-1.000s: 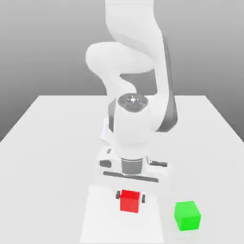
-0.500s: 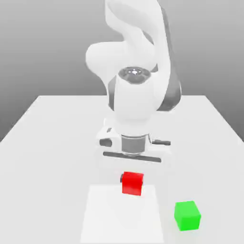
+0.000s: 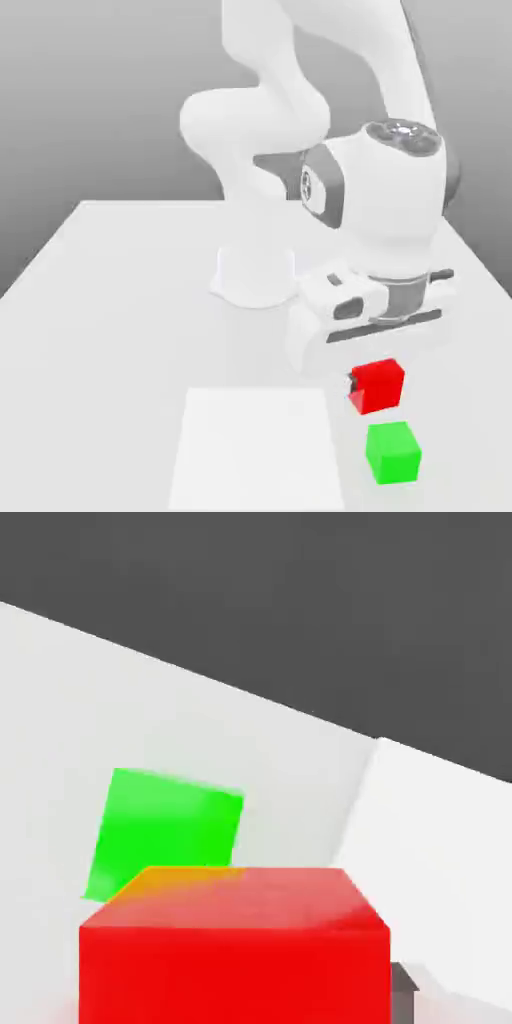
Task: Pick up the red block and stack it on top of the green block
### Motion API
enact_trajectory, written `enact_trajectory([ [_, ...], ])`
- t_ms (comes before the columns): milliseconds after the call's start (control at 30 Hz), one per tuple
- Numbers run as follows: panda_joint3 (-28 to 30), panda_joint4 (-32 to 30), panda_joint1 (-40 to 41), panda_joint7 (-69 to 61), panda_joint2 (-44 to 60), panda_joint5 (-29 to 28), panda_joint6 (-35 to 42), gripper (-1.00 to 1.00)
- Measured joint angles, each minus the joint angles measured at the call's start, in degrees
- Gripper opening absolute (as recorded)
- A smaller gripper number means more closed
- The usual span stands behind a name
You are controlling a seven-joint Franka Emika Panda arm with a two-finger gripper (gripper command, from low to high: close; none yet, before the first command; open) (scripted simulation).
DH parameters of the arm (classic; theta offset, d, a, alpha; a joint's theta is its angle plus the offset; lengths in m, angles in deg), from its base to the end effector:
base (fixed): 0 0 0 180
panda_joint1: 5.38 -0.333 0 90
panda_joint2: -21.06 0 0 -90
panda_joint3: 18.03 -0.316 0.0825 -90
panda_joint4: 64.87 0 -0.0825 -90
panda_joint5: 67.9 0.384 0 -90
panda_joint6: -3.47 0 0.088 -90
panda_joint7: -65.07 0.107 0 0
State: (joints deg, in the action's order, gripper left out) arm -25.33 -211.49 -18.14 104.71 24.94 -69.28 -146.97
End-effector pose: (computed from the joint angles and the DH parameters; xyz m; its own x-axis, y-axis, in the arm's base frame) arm 0.4246 0.1564 0.2423 0.9489 -0.3156 0.0017 -0.3156 -0.9489 0.0028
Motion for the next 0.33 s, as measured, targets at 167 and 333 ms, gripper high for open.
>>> enact_trajectory([
  [167,0.1,1.8,-1.2,-1.5,6.4,-1.7,-4.5,-1.00],
  [333,0.8,2.0,-1.7,-0.7,10.0,-2.8,-7.8,1.00],
])
